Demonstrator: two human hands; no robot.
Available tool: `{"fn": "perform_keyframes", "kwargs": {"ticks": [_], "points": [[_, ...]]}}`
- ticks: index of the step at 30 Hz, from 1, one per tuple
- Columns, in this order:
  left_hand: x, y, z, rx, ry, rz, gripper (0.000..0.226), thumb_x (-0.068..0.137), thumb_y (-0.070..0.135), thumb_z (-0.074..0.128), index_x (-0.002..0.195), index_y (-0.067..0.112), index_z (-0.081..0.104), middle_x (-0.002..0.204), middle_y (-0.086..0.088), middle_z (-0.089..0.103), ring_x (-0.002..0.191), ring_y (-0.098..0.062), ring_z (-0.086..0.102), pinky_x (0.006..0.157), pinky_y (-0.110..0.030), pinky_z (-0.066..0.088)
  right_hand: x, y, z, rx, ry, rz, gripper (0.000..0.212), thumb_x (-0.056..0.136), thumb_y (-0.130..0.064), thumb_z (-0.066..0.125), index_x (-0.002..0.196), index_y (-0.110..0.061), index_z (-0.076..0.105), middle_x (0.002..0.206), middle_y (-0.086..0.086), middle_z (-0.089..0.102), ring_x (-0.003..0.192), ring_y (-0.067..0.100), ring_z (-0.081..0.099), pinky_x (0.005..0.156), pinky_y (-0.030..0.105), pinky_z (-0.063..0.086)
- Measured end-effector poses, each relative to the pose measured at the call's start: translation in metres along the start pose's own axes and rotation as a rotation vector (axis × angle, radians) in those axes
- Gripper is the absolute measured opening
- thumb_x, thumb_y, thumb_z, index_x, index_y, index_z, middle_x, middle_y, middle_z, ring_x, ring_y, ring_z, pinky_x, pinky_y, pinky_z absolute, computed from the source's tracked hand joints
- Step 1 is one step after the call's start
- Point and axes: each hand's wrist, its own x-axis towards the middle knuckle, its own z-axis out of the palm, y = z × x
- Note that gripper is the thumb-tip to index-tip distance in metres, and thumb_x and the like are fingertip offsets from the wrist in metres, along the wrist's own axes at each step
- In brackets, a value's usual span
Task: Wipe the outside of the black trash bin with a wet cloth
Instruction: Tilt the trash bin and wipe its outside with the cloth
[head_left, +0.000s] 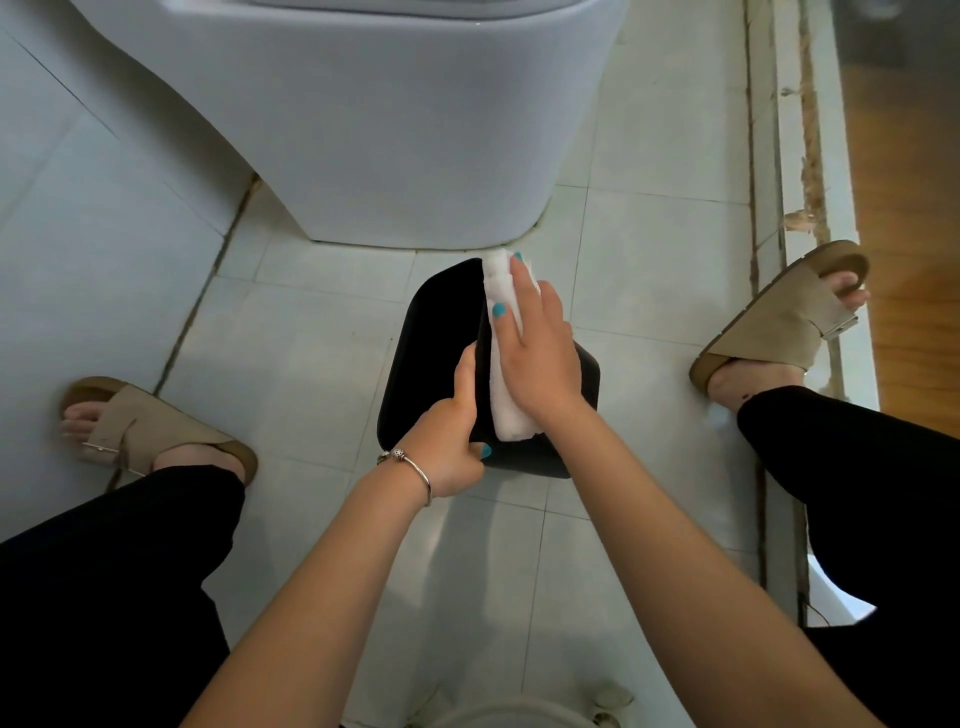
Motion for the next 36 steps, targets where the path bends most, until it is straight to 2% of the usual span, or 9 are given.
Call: {"fn": "perform_keyframes", "kwargs": {"ticks": [6, 11, 17, 22, 24, 25, 28, 32, 36], "points": [[-0.001, -0.022, 0.004, -0.078, 0.064, -0.022, 0.109, 0.085, 0.007, 0.061, 0.145, 0.029, -0.028, 0.087, -0.023, 0.062, 0.072, -0.032, 0.061, 0.073, -0.044, 0.053, -0.065, 0.024, 0.014, -0.144, -0.066, 0.048, 0.056, 0.101, -0.035, 0.037, 0.152, -0.043, 0.014, 0.155, -0.003, 0.022, 0.104, 0.028, 0.047, 0.078, 0.042, 0.051], [0.006, -0.022, 0.006, -0.060, 0.081, -0.008, 0.110, 0.085, 0.008, 0.063, 0.144, 0.037, -0.026, 0.091, -0.021, 0.063, 0.074, -0.030, 0.063, 0.075, -0.045, 0.054, -0.096, 0.050, 0.011, -0.204, -0.084, 0.135, 0.056, 0.102, -0.035, 0.037, 0.153, -0.039, 0.014, 0.156, -0.003, 0.022, 0.107, 0.026, 0.049, 0.081, 0.038, 0.052], [0.011, -0.031, 0.008, -0.078, 0.078, 0.014, 0.110, 0.084, 0.009, 0.064, 0.140, 0.045, -0.024, 0.113, -0.022, 0.061, 0.089, -0.031, 0.065, 0.083, -0.047, 0.054, -0.098, 0.056, 0.004, -0.214, -0.121, 0.121, 0.055, 0.103, -0.040, 0.032, 0.153, -0.042, 0.008, 0.156, -0.002, 0.021, 0.111, 0.027, 0.048, 0.086, 0.042, 0.052], [0.010, -0.029, -0.002, -0.364, -0.026, 0.085, 0.106, 0.080, 0.010, 0.073, 0.150, 0.028, -0.005, 0.138, 0.000, 0.044, 0.117, -0.020, 0.055, 0.099, -0.037, 0.048, -0.101, 0.057, 0.009, -0.223, -0.095, 0.112, 0.056, 0.103, -0.041, 0.032, 0.153, -0.042, 0.007, 0.157, -0.001, 0.020, 0.111, 0.026, 0.048, 0.085, 0.039, 0.052], [0.012, -0.022, -0.011, -0.547, 0.002, 0.096, 0.083, 0.072, 0.024, 0.080, 0.137, 0.023, 0.029, 0.127, 0.005, 0.054, 0.114, -0.015, 0.058, 0.096, -0.032, 0.049, -0.101, 0.059, 0.010, -0.231, -0.083, 0.119, 0.057, 0.103, -0.041, 0.033, 0.154, -0.039, 0.008, 0.158, 0.000, 0.020, 0.113, 0.025, 0.048, 0.085, 0.036, 0.051], [0.017, -0.019, -0.015, -0.604, 0.053, 0.083, 0.064, 0.068, 0.035, 0.081, 0.119, 0.024, 0.044, 0.124, 0.007, 0.057, 0.113, -0.013, 0.058, 0.097, -0.032, 0.048, -0.101, 0.060, 0.012, -0.236, -0.076, 0.120, 0.057, 0.103, -0.041, 0.034, 0.154, -0.038, 0.008, 0.158, 0.000, 0.020, 0.113, 0.024, 0.048, 0.086, 0.035, 0.051], [0.037, -0.008, -0.032, -0.627, 0.203, -0.013, 0.040, 0.068, 0.052, 0.073, 0.075, 0.021, 0.049, 0.121, 0.006, 0.059, 0.114, -0.009, 0.054, 0.097, -0.036, 0.043, -0.103, 0.060, 0.014, -0.227, -0.052, 0.116, 0.058, 0.103, -0.042, 0.035, 0.154, -0.037, 0.009, 0.158, 0.001, 0.020, 0.113, 0.022, 0.047, 0.088, 0.035, 0.052], [0.056, 0.013, -0.054, -0.841, 0.131, -0.124, 0.030, 0.085, 0.048, 0.063, 0.091, 0.020, 0.052, 0.113, -0.012, 0.066, 0.090, -0.030, 0.068, 0.077, -0.045, 0.055, -0.104, 0.062, 0.011, -0.213, -0.045, 0.140, 0.058, 0.103, -0.039, 0.036, 0.155, -0.035, 0.010, 0.158, 0.001, 0.020, 0.112, 0.022, 0.047, 0.087, 0.034, 0.050], [0.077, 0.028, -0.073, -0.682, 0.088, -0.170, 0.041, 0.090, 0.052, 0.051, 0.109, 0.016, 0.055, 0.107, -0.009, 0.067, 0.078, -0.033, 0.071, 0.059, -0.038, 0.057, -0.103, 0.062, 0.008, -0.204, -0.038, 0.120, 0.056, 0.102, -0.039, 0.038, 0.154, -0.036, 0.015, 0.156, 0.000, 0.024, 0.112, 0.022, 0.047, 0.086, 0.034, 0.050]]}}
